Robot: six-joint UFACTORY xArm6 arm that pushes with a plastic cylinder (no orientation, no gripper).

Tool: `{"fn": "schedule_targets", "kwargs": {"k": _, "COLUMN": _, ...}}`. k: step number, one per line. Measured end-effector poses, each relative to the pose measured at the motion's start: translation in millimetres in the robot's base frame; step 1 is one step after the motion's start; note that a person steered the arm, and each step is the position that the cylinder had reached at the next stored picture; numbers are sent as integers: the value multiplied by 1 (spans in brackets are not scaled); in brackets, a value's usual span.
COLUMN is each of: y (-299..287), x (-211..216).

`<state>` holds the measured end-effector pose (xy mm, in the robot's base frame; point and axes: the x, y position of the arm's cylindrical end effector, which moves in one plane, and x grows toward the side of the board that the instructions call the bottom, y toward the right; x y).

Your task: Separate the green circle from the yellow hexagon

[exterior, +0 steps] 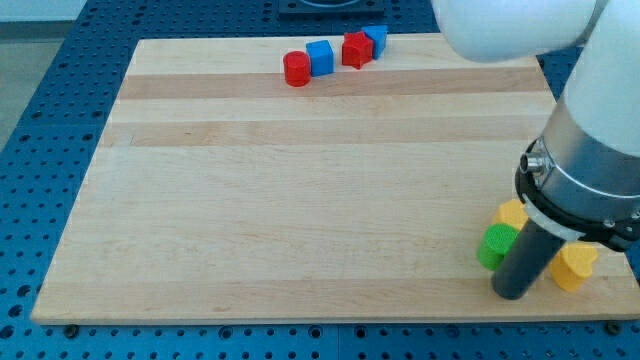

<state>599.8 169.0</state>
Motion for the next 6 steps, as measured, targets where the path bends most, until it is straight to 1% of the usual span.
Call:
{"fn": "schedule_targets", "kwargs": {"k": 2, "y": 1, "x": -5}}
{"fn": "schedule_targets", "kwargs": {"k": 6, "y": 1, "x": -39}}
